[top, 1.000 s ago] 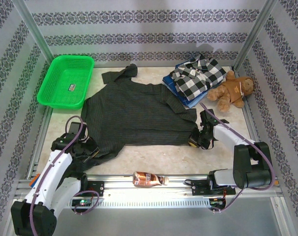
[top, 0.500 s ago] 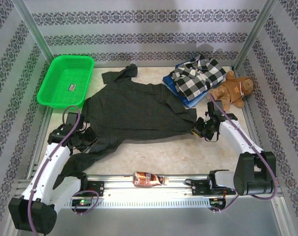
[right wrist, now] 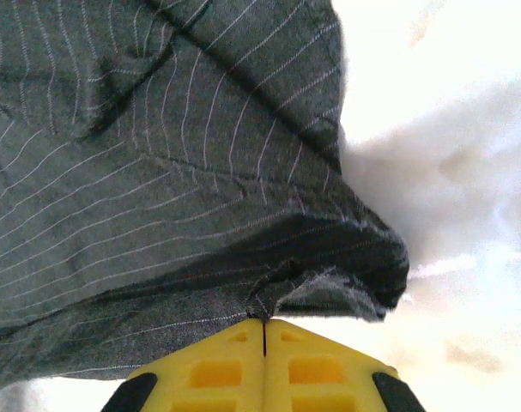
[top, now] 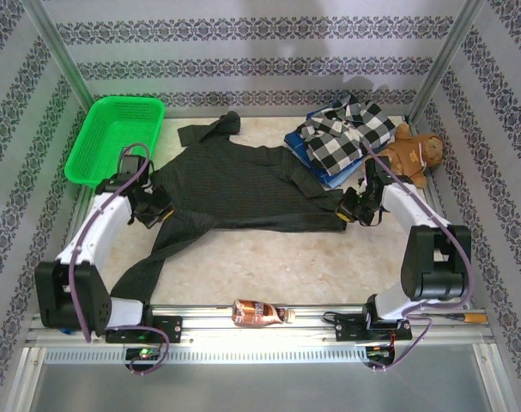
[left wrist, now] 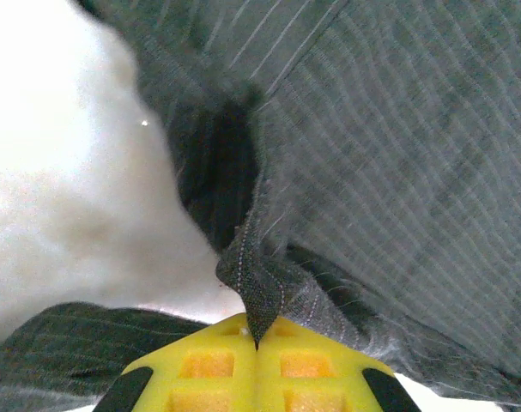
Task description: Fold and stack the long sleeve shirts
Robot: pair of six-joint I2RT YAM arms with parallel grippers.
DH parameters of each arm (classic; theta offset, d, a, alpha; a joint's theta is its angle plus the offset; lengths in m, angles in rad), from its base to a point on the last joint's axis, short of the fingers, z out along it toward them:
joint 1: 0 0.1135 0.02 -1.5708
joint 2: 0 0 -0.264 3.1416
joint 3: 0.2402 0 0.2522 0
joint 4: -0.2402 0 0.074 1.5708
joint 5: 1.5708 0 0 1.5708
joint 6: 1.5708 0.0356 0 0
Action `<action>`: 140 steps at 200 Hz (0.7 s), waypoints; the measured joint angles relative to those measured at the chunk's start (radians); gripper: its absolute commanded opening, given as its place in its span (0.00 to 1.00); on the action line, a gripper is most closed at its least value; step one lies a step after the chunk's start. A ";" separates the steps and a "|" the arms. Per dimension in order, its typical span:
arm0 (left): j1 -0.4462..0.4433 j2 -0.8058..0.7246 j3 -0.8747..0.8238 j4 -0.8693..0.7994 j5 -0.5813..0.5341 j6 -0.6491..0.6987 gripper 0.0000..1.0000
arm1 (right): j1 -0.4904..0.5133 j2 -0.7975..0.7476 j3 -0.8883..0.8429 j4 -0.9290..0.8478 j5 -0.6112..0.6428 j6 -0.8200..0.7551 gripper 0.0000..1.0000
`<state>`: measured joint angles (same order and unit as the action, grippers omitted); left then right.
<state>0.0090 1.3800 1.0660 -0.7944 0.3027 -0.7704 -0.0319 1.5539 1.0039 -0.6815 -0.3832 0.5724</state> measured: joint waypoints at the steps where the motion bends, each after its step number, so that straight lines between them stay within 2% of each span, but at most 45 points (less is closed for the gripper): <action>1: 0.000 0.003 0.003 0.000 0.001 0.001 0.04 | 0.000 0.002 0.001 0.000 0.000 -0.001 0.00; 68: 0.006 0.273 0.170 0.043 0.041 0.069 0.04 | -0.012 0.189 0.107 0.012 0.000 -0.056 0.00; 85: 0.006 0.323 0.182 0.048 0.041 0.080 0.09 | -0.017 0.225 0.116 0.018 0.000 -0.061 0.00; 103: 0.006 0.355 0.192 0.048 0.040 0.084 0.19 | -0.019 0.260 0.130 0.021 0.000 -0.068 0.00; 121: 0.006 0.375 0.214 0.053 0.031 0.087 0.44 | -0.021 0.283 0.138 0.031 0.000 -0.076 0.12; 130: 0.006 0.377 0.222 0.058 0.028 0.080 0.52 | -0.024 0.288 0.142 0.033 0.000 -0.079 0.16; 140: 0.006 0.374 0.232 0.062 0.024 0.083 0.62 | -0.027 0.288 0.146 0.038 0.000 -0.077 0.26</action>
<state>0.0154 1.7542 1.2980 -0.7322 0.3271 -0.6872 -0.0589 1.8420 1.1496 -0.6434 -0.3828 0.4950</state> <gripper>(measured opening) 0.513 0.166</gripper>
